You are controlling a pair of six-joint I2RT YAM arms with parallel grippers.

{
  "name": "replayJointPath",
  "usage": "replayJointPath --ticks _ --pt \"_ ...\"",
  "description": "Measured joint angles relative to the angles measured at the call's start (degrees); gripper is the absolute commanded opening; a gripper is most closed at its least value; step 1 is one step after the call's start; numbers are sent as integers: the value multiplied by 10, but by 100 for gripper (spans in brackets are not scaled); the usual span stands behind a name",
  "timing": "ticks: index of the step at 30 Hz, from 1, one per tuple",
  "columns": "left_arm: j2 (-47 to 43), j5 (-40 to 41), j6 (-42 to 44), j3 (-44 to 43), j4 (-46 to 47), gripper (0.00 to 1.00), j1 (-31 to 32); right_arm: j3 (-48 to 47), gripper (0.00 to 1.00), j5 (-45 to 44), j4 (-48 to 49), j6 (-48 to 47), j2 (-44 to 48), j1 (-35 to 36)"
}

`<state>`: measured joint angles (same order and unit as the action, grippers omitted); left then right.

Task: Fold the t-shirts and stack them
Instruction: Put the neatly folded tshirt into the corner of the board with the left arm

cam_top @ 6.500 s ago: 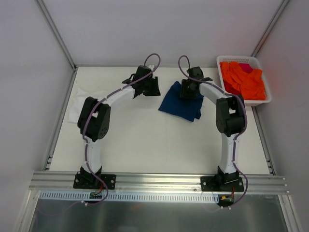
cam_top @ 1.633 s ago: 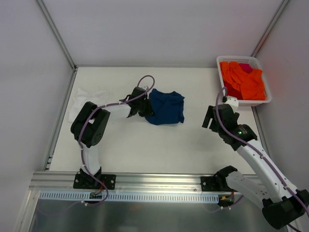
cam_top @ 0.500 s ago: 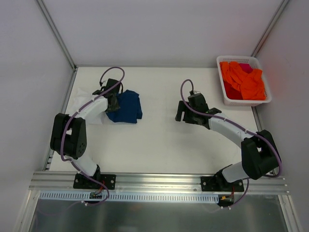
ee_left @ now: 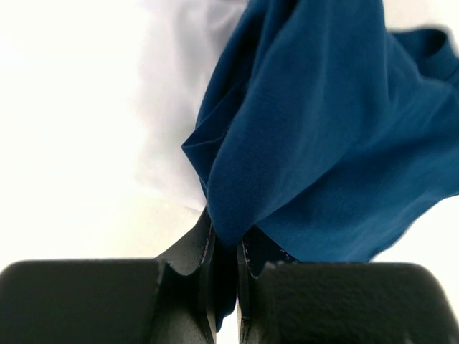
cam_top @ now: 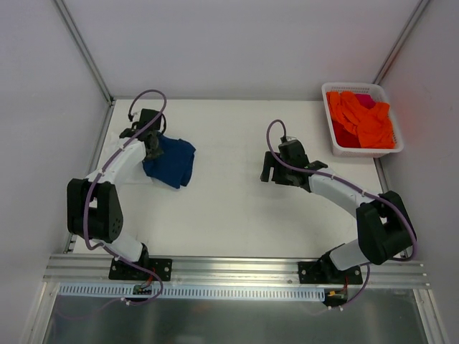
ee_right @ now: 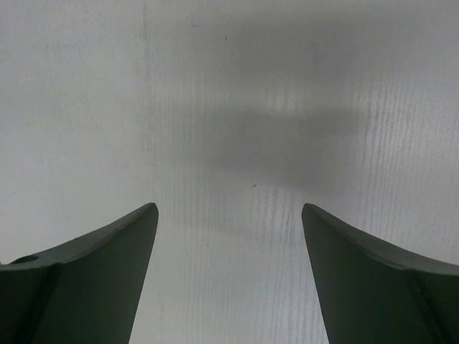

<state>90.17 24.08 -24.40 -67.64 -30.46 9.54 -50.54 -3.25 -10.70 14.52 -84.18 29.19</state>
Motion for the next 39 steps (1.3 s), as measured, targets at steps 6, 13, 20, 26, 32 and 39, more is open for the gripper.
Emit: replayJointPath --ticks 6,13,20,26,32,39 --pt "-1 3 13 -53 -13 0 -29 6 86 1 2 -2 0 0" --pt "-5 6 14 -65 -25 0 -32 7 86 7 3 -4 -2 0" --pt "-28 11 15 -68 -39 0 -51 7 86 11 3 -6 -7 0" --pt "-28 5 26 -124 -63 0 -67 18 86 12 10 -6 -7 0" --pt "-28 5 36 -168 -63 0 -70 28 86 16 11 -7 -7 0" --pt "-27 7 40 -167 -82 0 -86 33 86 21 15 -7 -7 0"
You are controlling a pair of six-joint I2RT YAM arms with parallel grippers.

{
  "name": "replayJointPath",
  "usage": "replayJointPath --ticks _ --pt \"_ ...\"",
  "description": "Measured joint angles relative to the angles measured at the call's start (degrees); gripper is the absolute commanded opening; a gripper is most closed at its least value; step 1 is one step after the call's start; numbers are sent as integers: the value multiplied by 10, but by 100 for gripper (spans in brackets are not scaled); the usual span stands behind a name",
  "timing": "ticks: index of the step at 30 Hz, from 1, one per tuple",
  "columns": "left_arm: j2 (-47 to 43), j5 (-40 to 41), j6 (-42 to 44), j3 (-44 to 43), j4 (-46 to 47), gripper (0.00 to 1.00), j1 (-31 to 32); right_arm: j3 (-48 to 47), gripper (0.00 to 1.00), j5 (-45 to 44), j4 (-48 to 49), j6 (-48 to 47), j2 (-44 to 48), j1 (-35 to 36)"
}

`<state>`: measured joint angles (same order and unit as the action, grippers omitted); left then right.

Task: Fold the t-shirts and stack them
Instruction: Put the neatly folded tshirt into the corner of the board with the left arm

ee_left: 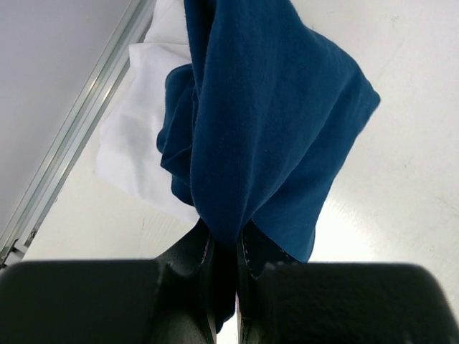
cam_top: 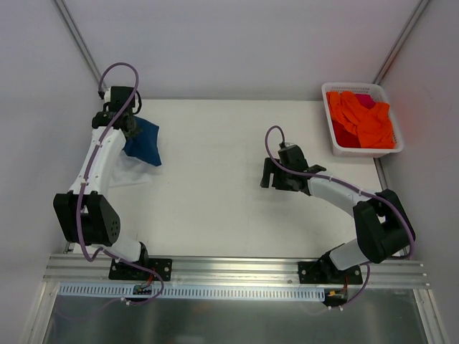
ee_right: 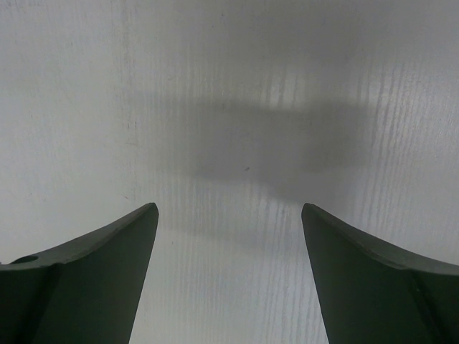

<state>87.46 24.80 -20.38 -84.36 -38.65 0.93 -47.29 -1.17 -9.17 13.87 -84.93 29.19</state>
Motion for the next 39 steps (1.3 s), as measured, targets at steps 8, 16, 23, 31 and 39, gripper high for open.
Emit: replayJointPath --ticks 8,16,23,31,39 --pt "34 0 0 9 -8 0 -49 15 86 1 -1 -2 12 0" --pt "68 -2 -2 24 -21 0 -98 16 86 1 -1 -5 15 0" --pt "76 -3 -2 24 -32 0 -161 18 86 1 -1 -6 29 0" --pt "136 0 1 23 -58 96 -195 22 86 1 -7 -7 41 0" --pt "146 -1 -19 23 -84 99 -211 35 86 -1 -22 -12 86 0"
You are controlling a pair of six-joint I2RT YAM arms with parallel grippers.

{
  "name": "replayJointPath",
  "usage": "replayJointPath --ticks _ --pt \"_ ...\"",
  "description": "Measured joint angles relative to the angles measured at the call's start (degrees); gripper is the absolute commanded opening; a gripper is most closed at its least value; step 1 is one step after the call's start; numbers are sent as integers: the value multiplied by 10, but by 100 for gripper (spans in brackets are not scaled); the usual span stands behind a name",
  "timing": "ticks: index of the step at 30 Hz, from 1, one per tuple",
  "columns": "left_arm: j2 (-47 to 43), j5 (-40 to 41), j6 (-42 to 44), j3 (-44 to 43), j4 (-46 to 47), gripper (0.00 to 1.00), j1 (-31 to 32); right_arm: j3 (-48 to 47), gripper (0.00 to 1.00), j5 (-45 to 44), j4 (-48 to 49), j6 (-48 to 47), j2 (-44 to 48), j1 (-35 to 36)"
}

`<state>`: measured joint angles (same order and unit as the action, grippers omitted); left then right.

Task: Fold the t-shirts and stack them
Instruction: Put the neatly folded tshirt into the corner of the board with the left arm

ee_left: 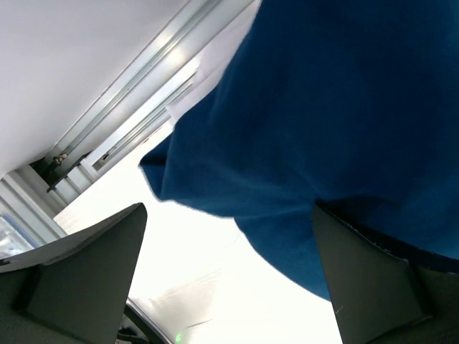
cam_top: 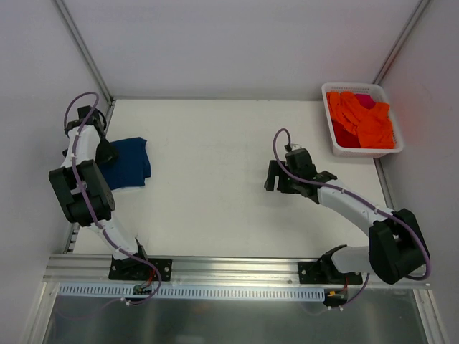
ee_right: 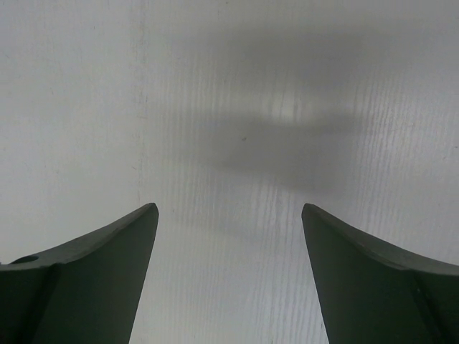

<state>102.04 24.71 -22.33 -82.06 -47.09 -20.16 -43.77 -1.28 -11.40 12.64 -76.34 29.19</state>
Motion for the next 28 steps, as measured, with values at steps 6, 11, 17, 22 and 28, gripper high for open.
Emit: replayJointPath --ticks 6,11,17,22,28 --pt "-96 -2 -8 -38 -17 99 10 4 86 -16 -26 -4 43 0" --pt "-194 -13 -12 -87 -3 99 73 4 95 -45 -64 -4 85 0" --pt "-276 -14 -53 -41 12 99 279 4 100 -81 -134 -11 141 0" --pt "-293 3 -100 64 23 99 431 4 100 -99 -179 -14 200 2" --pt "-293 68 -125 115 25 99 517 4 100 -130 -222 -19 279 8"
